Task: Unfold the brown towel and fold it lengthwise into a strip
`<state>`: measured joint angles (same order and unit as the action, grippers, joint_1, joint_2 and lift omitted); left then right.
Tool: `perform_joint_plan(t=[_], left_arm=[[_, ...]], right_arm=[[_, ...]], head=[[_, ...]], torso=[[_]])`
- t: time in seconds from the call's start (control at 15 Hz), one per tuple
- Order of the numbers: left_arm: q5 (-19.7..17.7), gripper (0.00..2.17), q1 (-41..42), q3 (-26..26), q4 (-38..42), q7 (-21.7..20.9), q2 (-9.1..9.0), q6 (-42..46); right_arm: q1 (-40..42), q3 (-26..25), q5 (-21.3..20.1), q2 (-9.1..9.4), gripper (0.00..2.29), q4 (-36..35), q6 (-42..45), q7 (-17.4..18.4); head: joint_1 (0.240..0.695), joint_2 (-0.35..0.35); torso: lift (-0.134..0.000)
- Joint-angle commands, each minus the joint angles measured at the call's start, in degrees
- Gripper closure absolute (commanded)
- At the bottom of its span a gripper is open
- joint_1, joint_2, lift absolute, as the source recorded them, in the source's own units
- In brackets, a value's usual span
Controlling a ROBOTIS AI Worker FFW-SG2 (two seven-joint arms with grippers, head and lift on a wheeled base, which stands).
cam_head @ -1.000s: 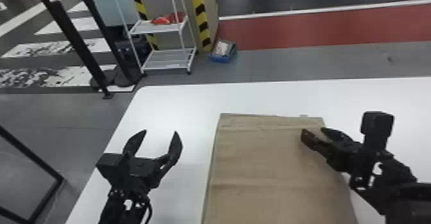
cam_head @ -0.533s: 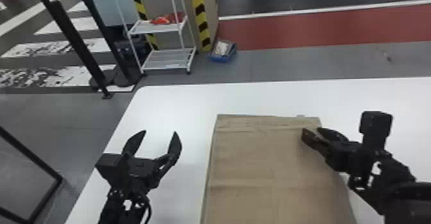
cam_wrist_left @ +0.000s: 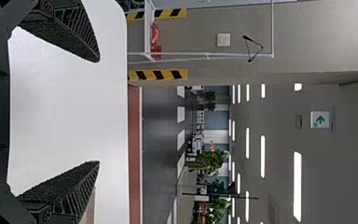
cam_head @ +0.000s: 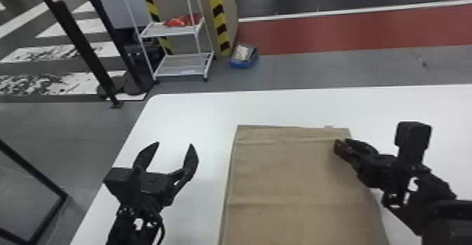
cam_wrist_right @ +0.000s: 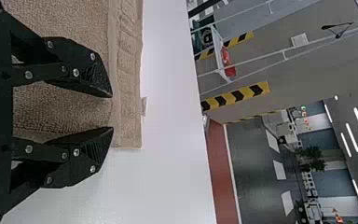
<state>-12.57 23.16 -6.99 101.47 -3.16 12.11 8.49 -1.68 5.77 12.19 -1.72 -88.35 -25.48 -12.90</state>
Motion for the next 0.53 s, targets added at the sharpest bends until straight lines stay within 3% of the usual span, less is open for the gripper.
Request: perform_joint_plan(t=[0.0,0.47], left_arm=[[0.0,0.1,0.0,0.1,0.0,0.0,0.11,0.0],[0.0,0.1,-0.1,0.1,0.0,0.0,0.11,0.0]], right_arm=[[0.0,0.0,-0.1,-0.04,0.9,0.0,-0.3,0.0],[0.1,-0.2,-0.1,-0.04,0.94,-0.9,-1.2,0.2]], head=[[0.695,0.234],[0.695,0.232]], torso=[[-0.125],[-0.125]])
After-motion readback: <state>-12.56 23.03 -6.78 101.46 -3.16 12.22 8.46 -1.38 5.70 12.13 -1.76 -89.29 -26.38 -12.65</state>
